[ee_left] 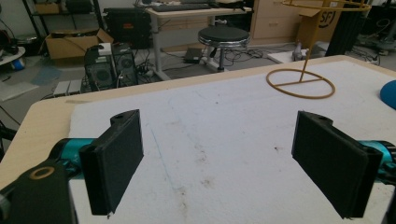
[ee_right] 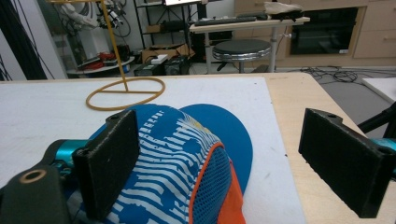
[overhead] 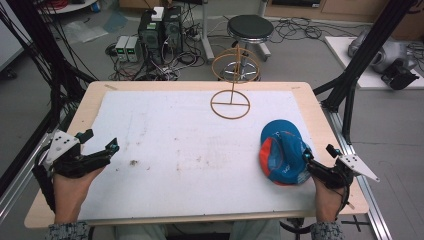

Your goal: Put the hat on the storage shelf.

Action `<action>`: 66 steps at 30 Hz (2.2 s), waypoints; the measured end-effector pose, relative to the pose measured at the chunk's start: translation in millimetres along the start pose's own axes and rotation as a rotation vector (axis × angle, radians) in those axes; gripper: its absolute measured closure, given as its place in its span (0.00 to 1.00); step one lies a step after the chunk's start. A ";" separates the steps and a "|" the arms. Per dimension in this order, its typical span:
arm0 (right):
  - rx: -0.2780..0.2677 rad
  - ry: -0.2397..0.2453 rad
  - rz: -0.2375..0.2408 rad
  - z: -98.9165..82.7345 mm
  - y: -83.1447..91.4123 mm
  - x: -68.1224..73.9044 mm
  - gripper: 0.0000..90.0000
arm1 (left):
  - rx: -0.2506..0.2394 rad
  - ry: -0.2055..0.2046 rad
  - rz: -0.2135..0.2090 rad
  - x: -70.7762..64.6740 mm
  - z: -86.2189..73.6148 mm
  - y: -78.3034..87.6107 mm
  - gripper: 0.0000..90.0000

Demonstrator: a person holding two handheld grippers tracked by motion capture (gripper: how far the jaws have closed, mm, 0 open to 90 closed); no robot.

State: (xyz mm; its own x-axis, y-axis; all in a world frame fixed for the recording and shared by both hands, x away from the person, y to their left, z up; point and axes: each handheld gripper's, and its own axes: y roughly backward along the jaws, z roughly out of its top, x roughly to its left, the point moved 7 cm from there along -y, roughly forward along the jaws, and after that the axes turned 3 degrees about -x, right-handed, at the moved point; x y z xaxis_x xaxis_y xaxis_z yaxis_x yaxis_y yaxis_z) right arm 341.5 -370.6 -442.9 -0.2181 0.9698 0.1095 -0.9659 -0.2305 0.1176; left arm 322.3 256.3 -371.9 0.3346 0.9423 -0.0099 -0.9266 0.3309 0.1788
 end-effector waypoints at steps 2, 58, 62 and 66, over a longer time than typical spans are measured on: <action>-0.004 0.009 0.003 0.5 -0.2 1.1 0.13 | 0.001 0.000 0.002 0.5 -0.6 -0.1 0.19; 0.124 0.152 0.120 -7.4 13.2 41.1 0.68 | 0.020 -0.004 -0.036 -9.0 -2.7 -12.1 0.20; 0.140 0.169 0.120 -9.0 12.7 41.9 0.78 | 0.019 -0.004 -0.036 -9.2 -3.1 -12.7 0.20; 0.147 0.170 0.118 -9.4 10.2 41.9 0.91 | 0.023 -0.005 -0.036 -9.1 -4.0 -13.1 0.20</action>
State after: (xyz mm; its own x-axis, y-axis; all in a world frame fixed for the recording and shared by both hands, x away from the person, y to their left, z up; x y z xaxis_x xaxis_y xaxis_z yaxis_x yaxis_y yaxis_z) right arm 321.2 -331.6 -446.3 -0.3602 0.9322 -0.0355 -0.9046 -0.3397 0.2575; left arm 330.7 243.6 -378.1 0.3687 0.9295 -0.0124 -0.9097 0.3636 0.2007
